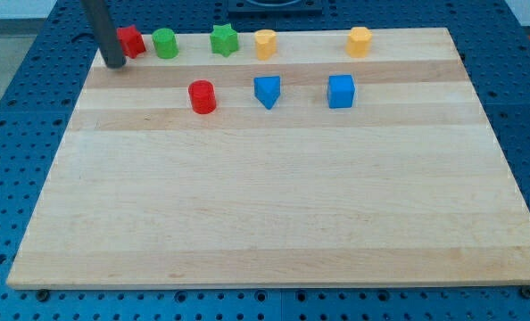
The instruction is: Point your arm towards the blue cube
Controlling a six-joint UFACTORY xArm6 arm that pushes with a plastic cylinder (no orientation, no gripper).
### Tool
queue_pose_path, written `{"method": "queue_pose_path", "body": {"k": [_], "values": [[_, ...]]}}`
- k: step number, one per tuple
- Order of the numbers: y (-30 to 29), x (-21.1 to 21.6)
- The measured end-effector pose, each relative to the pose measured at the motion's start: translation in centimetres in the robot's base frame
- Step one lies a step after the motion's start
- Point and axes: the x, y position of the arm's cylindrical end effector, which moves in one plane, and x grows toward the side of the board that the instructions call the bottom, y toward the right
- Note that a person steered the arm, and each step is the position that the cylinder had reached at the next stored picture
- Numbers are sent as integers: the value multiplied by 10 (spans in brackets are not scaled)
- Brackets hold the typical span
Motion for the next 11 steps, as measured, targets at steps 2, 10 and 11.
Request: {"method": "queue_pose_path", "body": {"k": [2,10,11], "values": [[78,125],[326,135],[351,135]]}}
